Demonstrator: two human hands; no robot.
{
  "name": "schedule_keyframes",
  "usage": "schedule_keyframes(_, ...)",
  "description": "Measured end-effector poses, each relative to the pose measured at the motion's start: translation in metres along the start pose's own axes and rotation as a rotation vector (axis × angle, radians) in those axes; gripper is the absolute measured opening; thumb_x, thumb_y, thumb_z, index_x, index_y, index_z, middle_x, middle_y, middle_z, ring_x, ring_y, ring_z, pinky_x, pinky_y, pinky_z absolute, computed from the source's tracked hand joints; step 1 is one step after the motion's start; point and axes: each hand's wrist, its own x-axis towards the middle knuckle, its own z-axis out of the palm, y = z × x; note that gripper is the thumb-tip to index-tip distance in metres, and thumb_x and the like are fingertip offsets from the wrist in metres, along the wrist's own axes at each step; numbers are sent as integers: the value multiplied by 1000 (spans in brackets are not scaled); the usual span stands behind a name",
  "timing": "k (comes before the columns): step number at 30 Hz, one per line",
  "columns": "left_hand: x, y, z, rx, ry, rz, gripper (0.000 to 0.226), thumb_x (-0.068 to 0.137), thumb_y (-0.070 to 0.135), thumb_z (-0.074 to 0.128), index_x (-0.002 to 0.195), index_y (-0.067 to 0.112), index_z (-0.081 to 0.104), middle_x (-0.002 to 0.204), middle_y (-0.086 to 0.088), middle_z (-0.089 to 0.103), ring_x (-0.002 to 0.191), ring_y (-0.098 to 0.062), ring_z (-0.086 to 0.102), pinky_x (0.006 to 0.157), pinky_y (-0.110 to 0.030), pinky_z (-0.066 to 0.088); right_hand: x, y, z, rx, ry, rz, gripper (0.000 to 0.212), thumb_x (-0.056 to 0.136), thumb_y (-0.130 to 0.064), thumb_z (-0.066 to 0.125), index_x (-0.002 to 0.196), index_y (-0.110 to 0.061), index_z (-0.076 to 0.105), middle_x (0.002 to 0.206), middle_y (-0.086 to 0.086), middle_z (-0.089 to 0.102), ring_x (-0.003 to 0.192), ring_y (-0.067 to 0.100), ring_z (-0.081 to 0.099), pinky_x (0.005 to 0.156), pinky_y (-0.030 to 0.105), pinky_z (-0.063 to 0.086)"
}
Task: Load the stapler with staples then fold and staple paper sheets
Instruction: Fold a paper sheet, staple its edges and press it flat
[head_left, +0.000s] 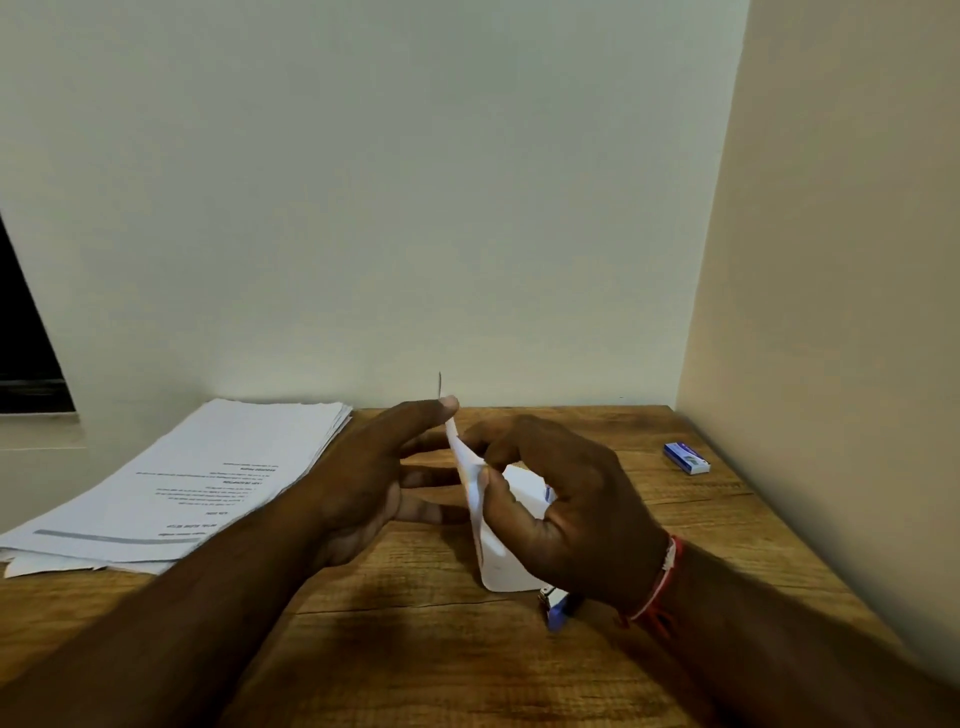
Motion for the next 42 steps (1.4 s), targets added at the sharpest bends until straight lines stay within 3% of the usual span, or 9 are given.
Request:
schedule_keyframes(6,4,-7,-4,-74,1,-26,49,102,49,74,133,11,79,136,-21,78,120,-50,77,108,-71,57,0,2,0,26,53,23,10,97,-19,67,98,-11,73,113,-3,79,110,7,71,88,31,60)
schedule_keyframes(10,5,-7,-2,-4,54,-8,42,106,45,66,127,11,82,132,-21,79,115,-50,79,105,-74,58,1,0,-1,56,64,26,13,97,-20,66,96,-10,73,112,-2,79,111,5,71,93,24,59)
schedule_keyframes(13,3,-3,-1,12,70,-16,58,101,63,68,130,14,81,127,-18,82,113,-47,81,102,-70,61,1,1,0,57,54,39,14,97,-22,66,98,-10,73,114,-7,78,113,-4,68,94,15,55)
schedule_keyframes(24,-1,3,2,54,125,-22,51,95,59,77,125,17,82,119,-13,85,105,-41,84,97,-64,66,-3,-1,3,35,-23,47,16,97,-27,67,102,-14,75,122,-9,77,119,0,69,98,19,56)
schedule_keyframes(29,1,3,0,69,137,-22,40,101,45,72,125,13,79,115,-14,85,91,-36,85,81,-51,68,-3,-3,4,32,-44,30,12,97,-25,69,100,-14,74,121,-9,78,118,1,69,97,19,57)
schedule_keyframes(34,2,2,-3,77,121,-8,32,104,37,66,118,13,82,115,-13,85,87,-35,84,86,-52,66,-3,-2,3,25,-32,11,6,95,-13,75,100,-12,75,118,-7,78,114,0,70,95,17,55)
schedule_keyframes(37,2,0,-4,75,118,-8,30,106,30,61,100,15,86,113,-16,85,91,-40,83,91,-56,64,-3,-1,4,30,-38,7,9,95,-10,76,104,-12,76,117,-5,79,113,5,72,92,27,60)
schedule_keyframes(40,5,-1,-5,117,105,-22,39,101,15,55,78,15,87,106,-18,85,89,-39,81,86,-52,64,-5,0,5,35,-48,17,11,96,-10,76,107,-12,76,116,-5,78,111,8,73,89,34,61)
schedule_keyframes(42,6,0,-10,172,79,-42,38,97,6,54,80,12,88,101,-18,85,85,-35,81,83,-49,64,-5,-1,4,39,-56,23,10,98,-12,74,108,-11,77,116,-7,78,111,8,73,88,34,61)
